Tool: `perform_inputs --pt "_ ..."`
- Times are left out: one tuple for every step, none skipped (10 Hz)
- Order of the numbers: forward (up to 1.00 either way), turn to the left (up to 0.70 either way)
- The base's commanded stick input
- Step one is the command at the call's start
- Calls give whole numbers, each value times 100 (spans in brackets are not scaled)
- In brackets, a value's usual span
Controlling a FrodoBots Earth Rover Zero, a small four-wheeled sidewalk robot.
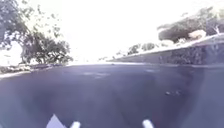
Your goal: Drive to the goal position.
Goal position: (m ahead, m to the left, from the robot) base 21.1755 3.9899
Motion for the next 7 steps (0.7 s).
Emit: perform_inputs --pt "70 -7" --pt "70 0" --pt "70 0" --pt "70 0" --pt "70 0" --pt "70 0" --pt "70 0"
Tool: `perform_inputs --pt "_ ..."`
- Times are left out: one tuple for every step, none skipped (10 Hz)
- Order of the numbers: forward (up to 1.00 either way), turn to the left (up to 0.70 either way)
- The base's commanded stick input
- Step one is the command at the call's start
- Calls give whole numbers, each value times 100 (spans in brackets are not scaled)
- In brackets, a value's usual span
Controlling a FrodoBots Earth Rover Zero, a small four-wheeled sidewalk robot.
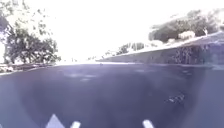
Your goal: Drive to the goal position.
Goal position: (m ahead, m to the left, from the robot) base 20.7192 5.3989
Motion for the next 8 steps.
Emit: perform_inputs --pt "70 0" --pt "70 0" --pt "50 0" --pt "50 0" --pt "50 0" --pt "50 0" --pt "50 0" --pt "50 0"
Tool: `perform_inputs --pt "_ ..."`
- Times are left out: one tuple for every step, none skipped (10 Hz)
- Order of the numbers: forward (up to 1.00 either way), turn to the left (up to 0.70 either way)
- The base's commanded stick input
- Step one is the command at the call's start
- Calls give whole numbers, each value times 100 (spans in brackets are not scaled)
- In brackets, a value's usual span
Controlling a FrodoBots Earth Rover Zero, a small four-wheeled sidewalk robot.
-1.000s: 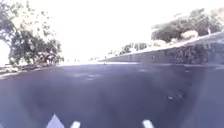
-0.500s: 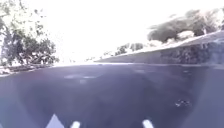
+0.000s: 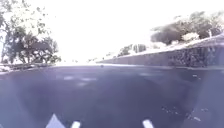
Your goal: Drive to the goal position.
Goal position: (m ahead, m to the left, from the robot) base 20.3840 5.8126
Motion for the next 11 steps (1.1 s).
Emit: perform_inputs --pt "50 0" --pt "50 0" --pt "50 0" --pt "50 0" --pt "50 0" --pt "50 0" --pt "50 0" --pt "50 0" --pt "50 0" --pt "50 0" --pt "50 0"
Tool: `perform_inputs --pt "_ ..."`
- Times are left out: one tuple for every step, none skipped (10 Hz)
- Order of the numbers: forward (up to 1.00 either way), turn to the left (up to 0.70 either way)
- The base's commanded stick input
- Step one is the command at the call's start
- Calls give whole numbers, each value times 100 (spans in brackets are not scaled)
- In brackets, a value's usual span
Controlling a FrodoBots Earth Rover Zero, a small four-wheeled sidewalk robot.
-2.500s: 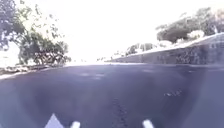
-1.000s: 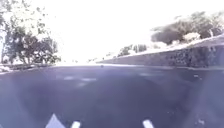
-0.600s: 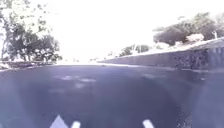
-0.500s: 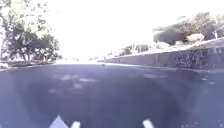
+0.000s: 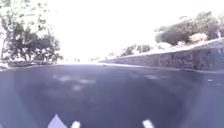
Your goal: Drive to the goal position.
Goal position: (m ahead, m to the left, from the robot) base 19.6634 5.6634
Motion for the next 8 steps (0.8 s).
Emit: perform_inputs --pt "70 0" --pt "70 0" --pt "70 0" --pt "70 0" --pt "70 0" --pt "70 0" --pt "70 0" --pt "70 0"
